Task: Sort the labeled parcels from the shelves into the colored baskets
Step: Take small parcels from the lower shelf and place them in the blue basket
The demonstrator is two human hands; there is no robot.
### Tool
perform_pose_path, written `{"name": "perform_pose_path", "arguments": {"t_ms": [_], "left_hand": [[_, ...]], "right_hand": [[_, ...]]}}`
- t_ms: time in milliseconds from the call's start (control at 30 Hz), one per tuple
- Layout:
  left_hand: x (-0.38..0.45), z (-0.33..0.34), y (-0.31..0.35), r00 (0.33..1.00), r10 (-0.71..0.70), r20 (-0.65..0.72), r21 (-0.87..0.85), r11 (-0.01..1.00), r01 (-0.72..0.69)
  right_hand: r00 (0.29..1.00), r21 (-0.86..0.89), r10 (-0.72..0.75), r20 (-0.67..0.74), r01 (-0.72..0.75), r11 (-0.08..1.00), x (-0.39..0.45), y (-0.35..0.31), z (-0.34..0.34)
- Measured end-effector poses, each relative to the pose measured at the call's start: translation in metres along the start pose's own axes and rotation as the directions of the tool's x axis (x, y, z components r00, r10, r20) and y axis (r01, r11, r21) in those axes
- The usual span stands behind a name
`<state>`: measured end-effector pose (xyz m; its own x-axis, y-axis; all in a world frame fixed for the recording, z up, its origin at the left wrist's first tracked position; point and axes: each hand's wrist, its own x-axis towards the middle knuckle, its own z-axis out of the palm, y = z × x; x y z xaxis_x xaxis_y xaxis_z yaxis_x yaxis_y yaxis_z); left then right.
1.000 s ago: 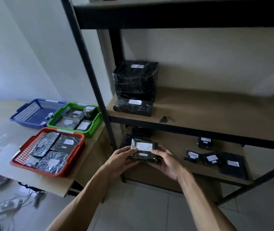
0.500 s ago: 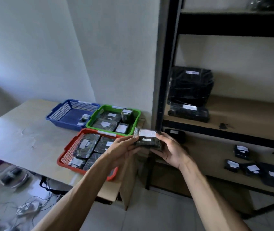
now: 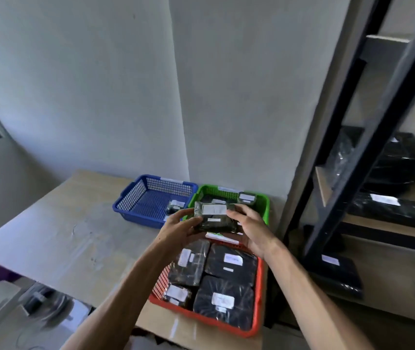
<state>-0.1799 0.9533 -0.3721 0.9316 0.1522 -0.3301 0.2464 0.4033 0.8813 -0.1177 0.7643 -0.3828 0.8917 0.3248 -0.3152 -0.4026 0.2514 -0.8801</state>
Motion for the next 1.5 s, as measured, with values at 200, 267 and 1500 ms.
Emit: {"name": "perform_pose_path", "arguments": {"t_ms": [200, 267, 1500], "left_hand": [[0.077, -0.061, 0.044, 1.000, -0.024, 0.003, 0.166, 0.986, 0.023], [0.104, -0.083, 0.055, 1.000, -0.014, -0.010, 0.205, 0.979, 0.016], [0.475, -0.257, -0.003, 0.958, -0.284, 0.045, 0.768, 0.623, 0.148]], "right_hand": [[0.999, -0.057, 0.012, -0.033, -0.014, 0.998, 0.085, 0.008, 0.060], [0.999, -0.059, 0.027, -0.027, -0.029, 0.998, 0.113, 0.012, 0.080], [0.984, -0.956, -0.180, -0.011, -0.063, -0.286, 0.380, 0.164, 0.138]]}}
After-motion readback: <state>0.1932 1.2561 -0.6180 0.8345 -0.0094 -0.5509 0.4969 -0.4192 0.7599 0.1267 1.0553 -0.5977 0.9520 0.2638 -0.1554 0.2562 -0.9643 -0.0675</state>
